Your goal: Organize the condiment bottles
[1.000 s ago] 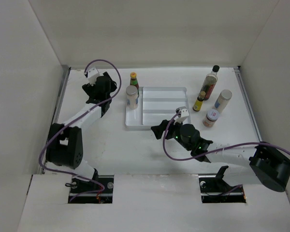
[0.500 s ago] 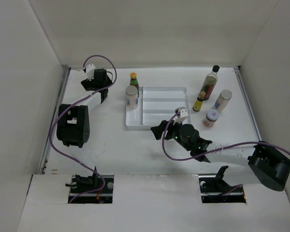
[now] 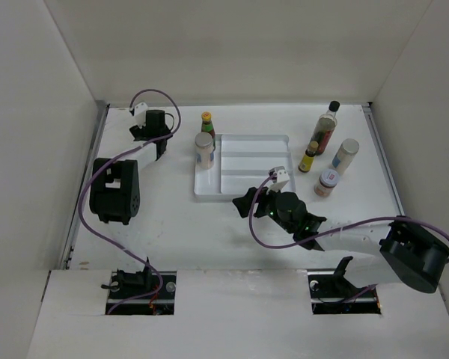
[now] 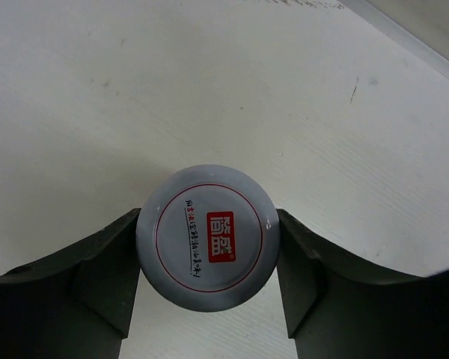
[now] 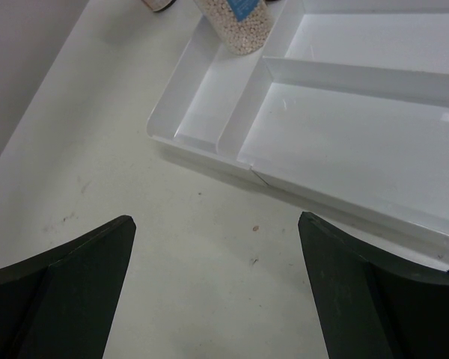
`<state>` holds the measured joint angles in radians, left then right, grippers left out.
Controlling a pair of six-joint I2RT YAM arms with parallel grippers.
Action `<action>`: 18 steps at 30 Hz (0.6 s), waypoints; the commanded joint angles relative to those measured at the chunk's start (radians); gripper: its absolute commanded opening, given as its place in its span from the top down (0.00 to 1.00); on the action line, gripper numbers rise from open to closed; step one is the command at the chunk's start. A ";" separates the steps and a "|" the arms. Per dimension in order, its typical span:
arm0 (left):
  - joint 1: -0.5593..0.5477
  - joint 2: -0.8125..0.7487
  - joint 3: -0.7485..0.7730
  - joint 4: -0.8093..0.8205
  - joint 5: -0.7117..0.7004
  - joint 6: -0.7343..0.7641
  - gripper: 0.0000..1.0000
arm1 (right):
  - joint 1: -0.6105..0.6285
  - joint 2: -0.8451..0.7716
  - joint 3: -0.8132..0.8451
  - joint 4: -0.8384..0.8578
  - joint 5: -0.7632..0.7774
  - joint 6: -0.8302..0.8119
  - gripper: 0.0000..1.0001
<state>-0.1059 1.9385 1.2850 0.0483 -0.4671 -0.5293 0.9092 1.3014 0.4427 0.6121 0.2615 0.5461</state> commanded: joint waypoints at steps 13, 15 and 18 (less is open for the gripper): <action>-0.070 -0.294 -0.283 0.122 -0.044 -0.017 0.71 | 0.003 -0.059 0.018 0.041 0.004 -0.014 0.03; -0.108 -0.364 -0.351 0.128 -0.065 -0.017 0.72 | 0.003 -0.068 0.014 0.041 0.008 -0.015 0.03; -0.172 -0.475 -0.429 0.124 -0.077 -0.015 0.73 | 0.003 -0.073 0.010 0.041 0.019 -0.017 0.03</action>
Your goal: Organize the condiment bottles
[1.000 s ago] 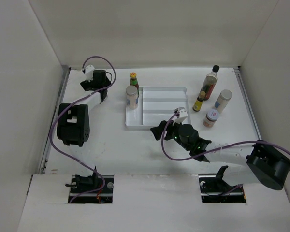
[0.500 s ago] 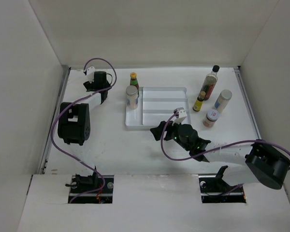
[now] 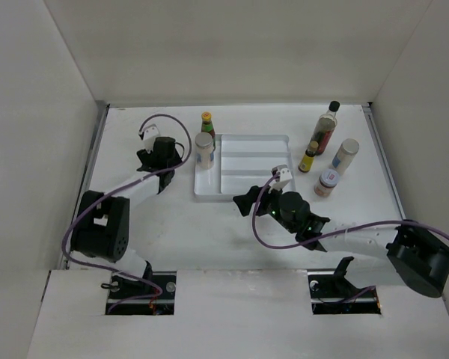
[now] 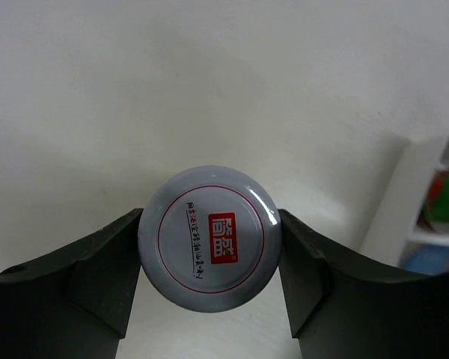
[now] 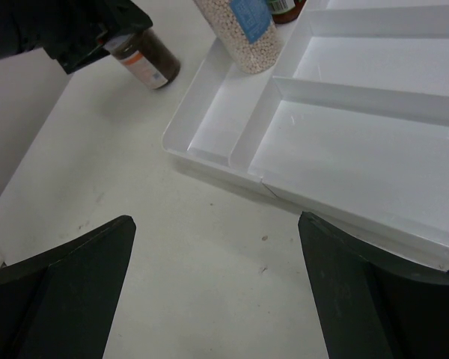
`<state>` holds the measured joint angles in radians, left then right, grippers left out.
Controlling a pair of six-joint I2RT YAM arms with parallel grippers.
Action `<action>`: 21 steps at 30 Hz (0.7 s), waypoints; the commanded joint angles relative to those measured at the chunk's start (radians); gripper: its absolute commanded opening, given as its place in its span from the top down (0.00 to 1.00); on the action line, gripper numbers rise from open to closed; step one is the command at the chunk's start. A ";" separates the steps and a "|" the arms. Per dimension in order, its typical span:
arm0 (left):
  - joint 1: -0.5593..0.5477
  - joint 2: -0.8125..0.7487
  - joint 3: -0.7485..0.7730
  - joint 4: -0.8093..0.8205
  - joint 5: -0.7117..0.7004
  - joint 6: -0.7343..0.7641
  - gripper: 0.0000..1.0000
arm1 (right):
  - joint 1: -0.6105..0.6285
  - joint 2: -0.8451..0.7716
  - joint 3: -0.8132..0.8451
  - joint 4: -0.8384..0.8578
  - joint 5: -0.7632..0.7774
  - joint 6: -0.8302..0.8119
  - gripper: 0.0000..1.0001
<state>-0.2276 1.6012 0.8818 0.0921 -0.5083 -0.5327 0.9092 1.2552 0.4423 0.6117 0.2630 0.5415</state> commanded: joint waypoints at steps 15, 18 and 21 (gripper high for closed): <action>-0.379 -0.500 -0.067 -0.051 -0.127 0.079 0.74 | -0.008 -0.069 -0.007 0.045 0.025 -0.017 0.03; -0.442 -0.425 -0.021 -0.023 -0.102 0.073 0.74 | -0.022 -0.103 -0.039 0.078 0.051 -0.017 0.06; -0.483 -0.360 -0.018 0.040 -0.095 0.077 0.74 | -0.033 -0.146 -0.066 0.100 0.071 -0.017 0.26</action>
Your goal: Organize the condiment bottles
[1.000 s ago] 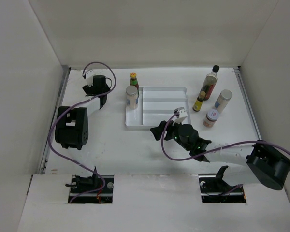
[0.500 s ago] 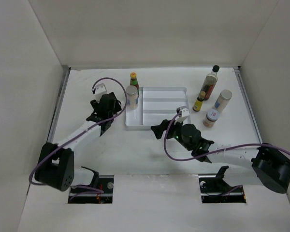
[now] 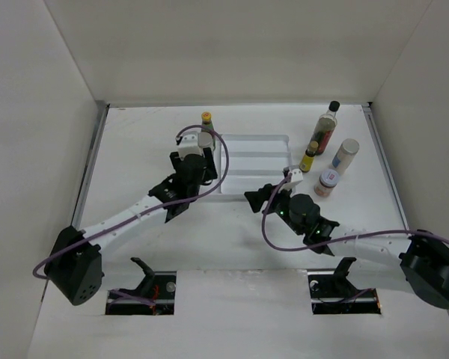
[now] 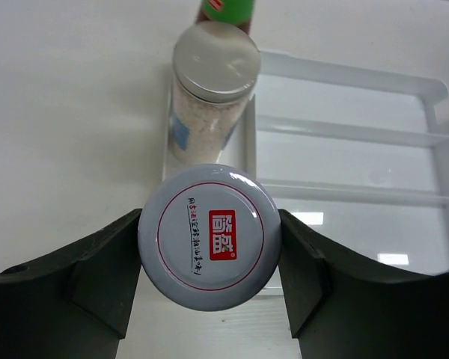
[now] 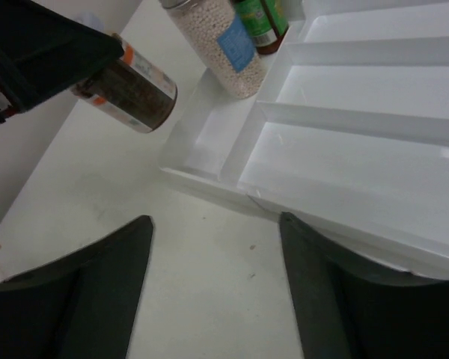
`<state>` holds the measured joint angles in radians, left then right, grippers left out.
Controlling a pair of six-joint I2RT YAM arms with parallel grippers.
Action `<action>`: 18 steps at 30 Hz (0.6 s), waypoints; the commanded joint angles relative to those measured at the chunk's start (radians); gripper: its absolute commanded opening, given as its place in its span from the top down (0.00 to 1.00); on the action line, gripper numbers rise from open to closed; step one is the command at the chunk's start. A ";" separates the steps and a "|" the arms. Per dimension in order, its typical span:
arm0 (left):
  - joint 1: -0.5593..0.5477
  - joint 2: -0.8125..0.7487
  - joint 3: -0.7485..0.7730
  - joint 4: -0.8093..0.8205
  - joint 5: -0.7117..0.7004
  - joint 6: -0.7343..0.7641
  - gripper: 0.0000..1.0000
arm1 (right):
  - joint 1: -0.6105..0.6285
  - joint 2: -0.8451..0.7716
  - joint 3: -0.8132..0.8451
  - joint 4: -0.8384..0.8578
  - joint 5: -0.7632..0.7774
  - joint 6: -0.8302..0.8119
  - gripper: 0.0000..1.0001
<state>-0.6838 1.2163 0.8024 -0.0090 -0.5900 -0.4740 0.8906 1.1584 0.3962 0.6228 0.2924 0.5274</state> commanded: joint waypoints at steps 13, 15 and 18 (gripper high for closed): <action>-0.020 0.239 0.026 0.317 0.045 0.051 0.72 | -0.034 -0.082 -0.046 0.101 0.102 -0.010 0.79; -0.024 0.250 0.012 0.330 0.041 0.052 0.71 | -0.037 -0.066 -0.046 0.109 0.102 -0.015 0.79; -0.030 0.264 -0.015 0.345 0.022 0.051 0.63 | -0.037 -0.054 -0.037 0.100 0.099 -0.017 0.92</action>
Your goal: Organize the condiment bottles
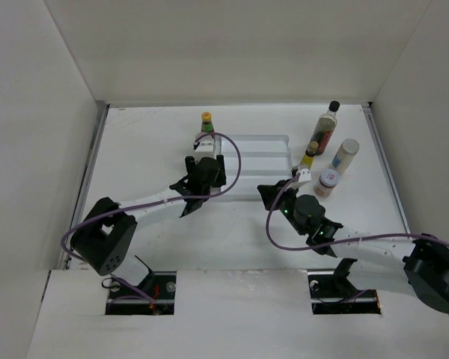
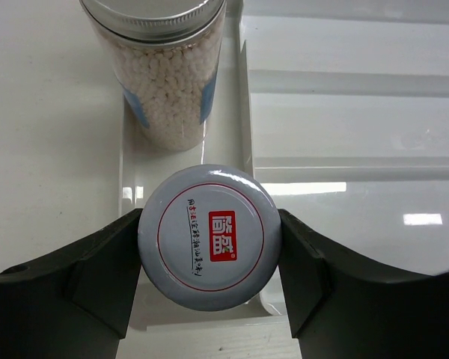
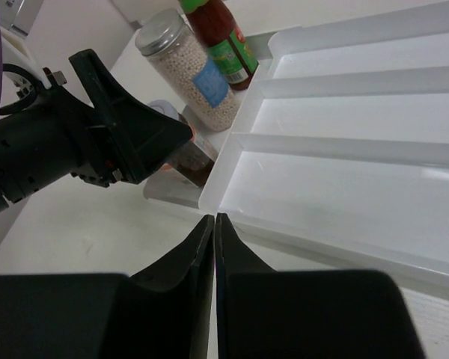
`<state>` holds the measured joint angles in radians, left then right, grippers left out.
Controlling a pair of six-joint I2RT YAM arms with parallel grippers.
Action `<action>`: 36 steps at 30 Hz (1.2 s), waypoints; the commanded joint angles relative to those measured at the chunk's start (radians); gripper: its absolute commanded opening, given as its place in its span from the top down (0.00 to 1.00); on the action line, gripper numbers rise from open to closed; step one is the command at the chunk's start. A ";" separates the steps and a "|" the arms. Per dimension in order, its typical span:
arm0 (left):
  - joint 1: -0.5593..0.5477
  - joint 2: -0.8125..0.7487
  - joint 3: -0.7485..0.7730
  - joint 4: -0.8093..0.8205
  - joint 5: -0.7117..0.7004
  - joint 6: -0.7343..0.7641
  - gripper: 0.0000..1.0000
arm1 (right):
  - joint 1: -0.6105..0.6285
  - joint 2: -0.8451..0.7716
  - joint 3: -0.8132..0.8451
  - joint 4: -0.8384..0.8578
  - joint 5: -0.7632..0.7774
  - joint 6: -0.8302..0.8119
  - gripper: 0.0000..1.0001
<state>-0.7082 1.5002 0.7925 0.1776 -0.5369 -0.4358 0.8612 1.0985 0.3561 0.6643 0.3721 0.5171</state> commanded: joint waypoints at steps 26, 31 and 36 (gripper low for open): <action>-0.056 -0.516 -0.304 0.295 -0.199 -0.004 0.00 | 0.052 -0.233 0.207 -0.441 0.316 -0.115 0.52; -0.053 -0.782 -0.453 0.284 -0.345 -0.004 0.00 | -0.076 -0.327 0.205 -0.661 0.441 -0.042 0.27; 0.020 -0.796 -0.544 0.243 -0.338 -0.082 0.00 | -0.283 -0.284 0.230 -0.844 0.442 0.015 0.06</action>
<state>-0.7200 0.6758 0.2909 0.4374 -0.8448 -0.4595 0.6537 0.7887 0.5369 -0.0025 0.7628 0.4820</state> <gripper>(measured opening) 0.997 0.924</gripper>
